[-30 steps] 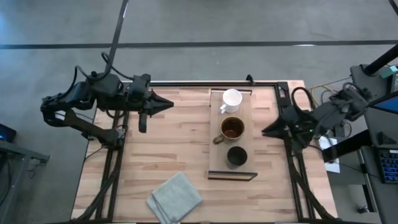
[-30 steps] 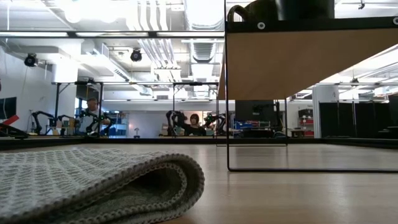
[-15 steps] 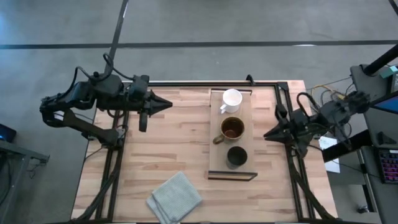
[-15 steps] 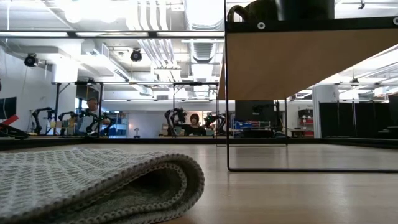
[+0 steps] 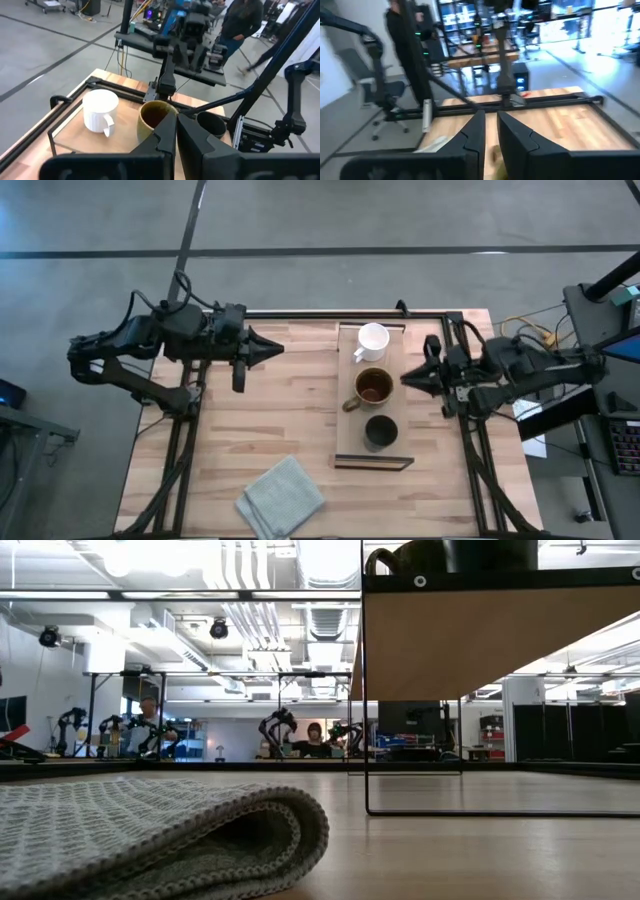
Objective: Stack small to large cups/mugs on shelf
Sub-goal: Return to Home Position
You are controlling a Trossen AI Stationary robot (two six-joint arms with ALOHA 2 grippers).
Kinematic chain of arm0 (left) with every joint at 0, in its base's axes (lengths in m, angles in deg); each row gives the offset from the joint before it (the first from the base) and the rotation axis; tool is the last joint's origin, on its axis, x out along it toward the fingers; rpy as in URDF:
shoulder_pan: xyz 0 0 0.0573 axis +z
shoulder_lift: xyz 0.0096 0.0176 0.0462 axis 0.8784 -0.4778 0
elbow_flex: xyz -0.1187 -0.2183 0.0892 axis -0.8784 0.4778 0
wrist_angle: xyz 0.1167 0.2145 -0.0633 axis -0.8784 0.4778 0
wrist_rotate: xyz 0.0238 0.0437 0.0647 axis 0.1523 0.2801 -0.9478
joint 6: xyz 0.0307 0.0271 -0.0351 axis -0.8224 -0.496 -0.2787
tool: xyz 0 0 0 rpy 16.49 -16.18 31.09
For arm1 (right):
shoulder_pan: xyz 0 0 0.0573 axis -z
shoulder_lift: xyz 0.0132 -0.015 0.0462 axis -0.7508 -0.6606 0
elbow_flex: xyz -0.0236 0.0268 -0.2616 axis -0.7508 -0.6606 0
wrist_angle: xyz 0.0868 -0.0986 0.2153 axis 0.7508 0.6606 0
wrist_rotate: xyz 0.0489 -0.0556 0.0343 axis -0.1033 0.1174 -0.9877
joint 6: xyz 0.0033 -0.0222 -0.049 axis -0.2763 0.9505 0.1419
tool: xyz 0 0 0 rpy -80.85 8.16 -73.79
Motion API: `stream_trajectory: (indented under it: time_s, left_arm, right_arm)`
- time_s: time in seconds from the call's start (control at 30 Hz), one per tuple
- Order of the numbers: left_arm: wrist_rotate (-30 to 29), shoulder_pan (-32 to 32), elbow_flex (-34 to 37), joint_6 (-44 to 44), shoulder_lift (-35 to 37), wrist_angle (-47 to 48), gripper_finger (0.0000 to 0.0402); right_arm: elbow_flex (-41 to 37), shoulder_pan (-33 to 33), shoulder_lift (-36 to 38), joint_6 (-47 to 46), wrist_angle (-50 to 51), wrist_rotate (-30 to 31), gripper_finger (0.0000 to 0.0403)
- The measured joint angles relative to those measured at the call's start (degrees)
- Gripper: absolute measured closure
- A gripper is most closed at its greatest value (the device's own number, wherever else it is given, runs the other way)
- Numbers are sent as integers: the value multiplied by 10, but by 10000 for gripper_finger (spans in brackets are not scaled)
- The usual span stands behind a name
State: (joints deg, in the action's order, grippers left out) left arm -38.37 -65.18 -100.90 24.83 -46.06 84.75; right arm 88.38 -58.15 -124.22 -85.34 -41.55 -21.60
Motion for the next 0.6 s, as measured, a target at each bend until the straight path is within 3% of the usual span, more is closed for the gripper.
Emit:
stream_trajectory:
  time_s: [0.23, 0.4, 0.6]
  left_arm:
    - [0, 0, 10, 1, -3, 5, 402]
    - [-1, 0, 40, 1, 33, -7, 402]
    - [-16, 0, 158, -4, 124, -104, 402]
  right_arm:
    - [4, 84, 35, 22, 23, -107, 359]
    - [-30, 87, 85, 1, 28, -107, 359]
    - [-116, 87, 142, -32, -50, -65, 359]
